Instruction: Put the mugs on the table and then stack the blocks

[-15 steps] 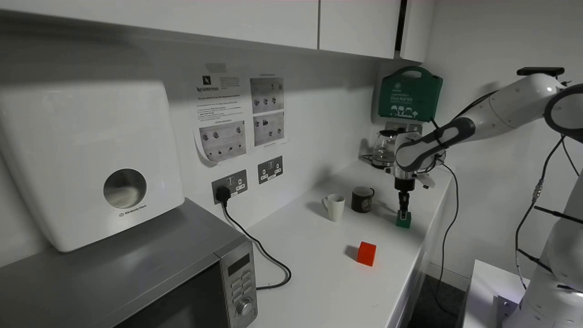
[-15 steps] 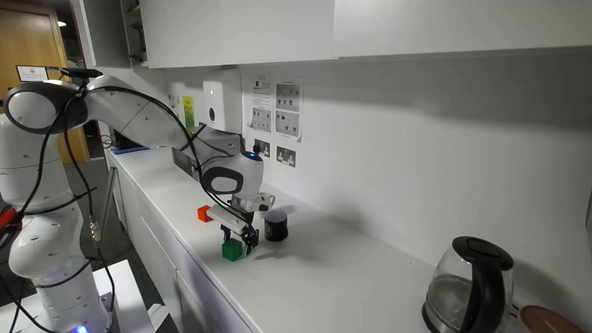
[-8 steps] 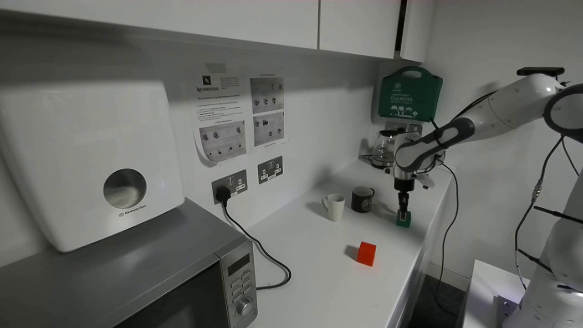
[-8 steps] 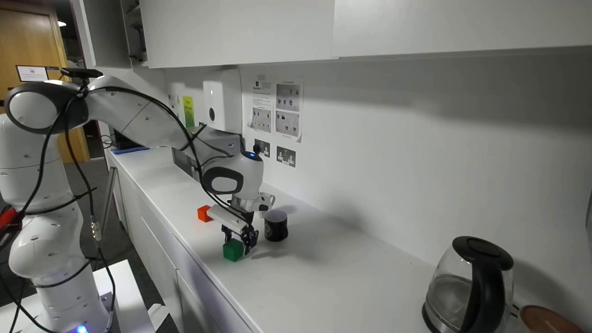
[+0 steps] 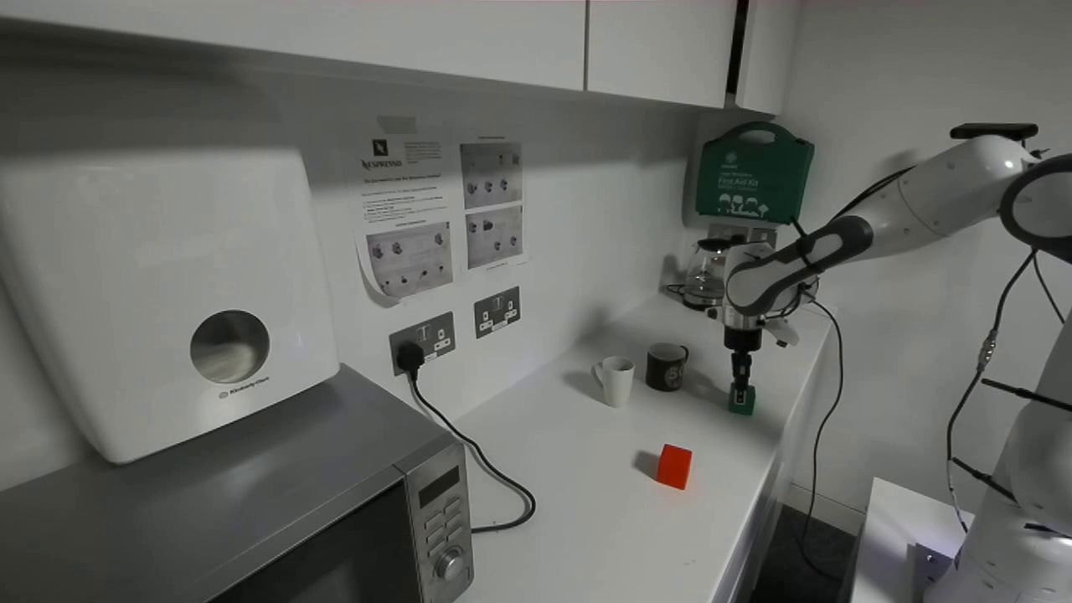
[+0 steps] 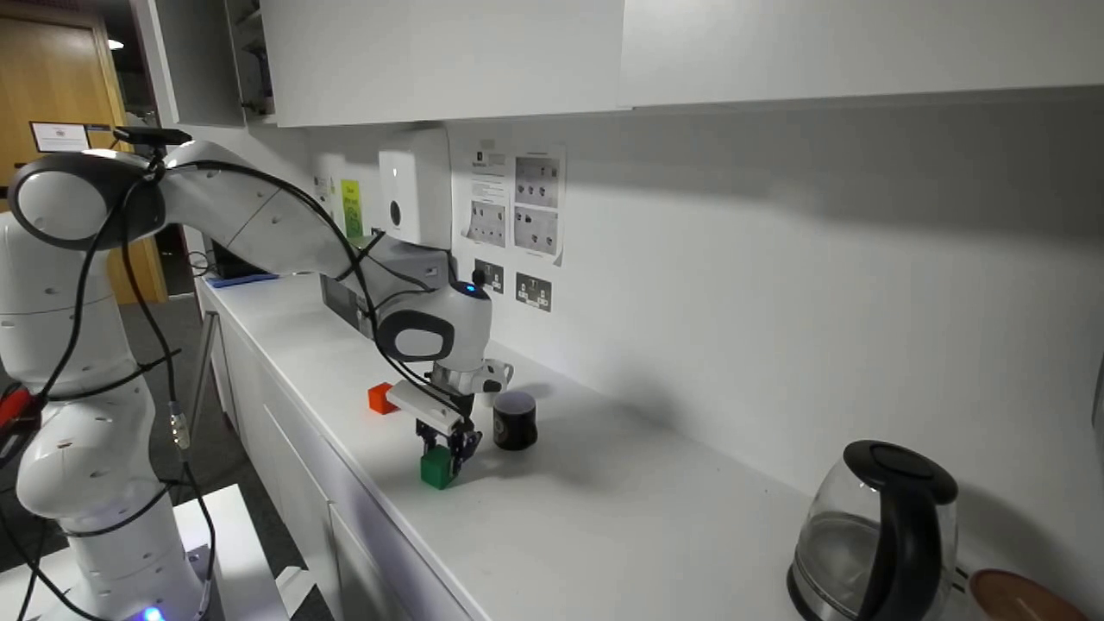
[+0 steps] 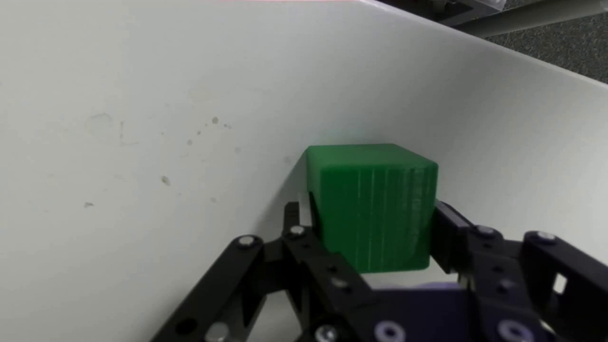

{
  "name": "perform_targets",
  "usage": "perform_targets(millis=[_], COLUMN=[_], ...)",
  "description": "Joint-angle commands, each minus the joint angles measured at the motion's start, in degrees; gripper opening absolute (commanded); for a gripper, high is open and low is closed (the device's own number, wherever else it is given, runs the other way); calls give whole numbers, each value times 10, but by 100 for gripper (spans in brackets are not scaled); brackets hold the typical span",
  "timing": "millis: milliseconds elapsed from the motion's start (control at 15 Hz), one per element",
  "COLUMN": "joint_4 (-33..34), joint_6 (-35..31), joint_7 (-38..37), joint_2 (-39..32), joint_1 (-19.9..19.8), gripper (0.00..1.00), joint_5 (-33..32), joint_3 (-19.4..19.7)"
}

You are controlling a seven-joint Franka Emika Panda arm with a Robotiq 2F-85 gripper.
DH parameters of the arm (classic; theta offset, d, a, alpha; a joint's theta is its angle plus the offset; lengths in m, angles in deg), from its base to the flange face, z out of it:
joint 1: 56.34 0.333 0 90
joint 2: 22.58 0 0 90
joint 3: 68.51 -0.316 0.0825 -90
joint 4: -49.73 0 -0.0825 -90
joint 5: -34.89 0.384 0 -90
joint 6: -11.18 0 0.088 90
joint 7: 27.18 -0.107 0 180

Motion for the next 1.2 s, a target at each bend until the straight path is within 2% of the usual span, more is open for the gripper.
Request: perform_targets(millis=[0, 533, 1133], joint_4=[6, 11, 14], joint_6=[11, 12, 14], joint_7=[-17, -130, -274], joint_2=[16, 73, 130], joint_1=[-7, 12, 56], gripper=[32, 32, 32], joint_5=[8, 31, 31], joint_3=[-7, -28, -73])
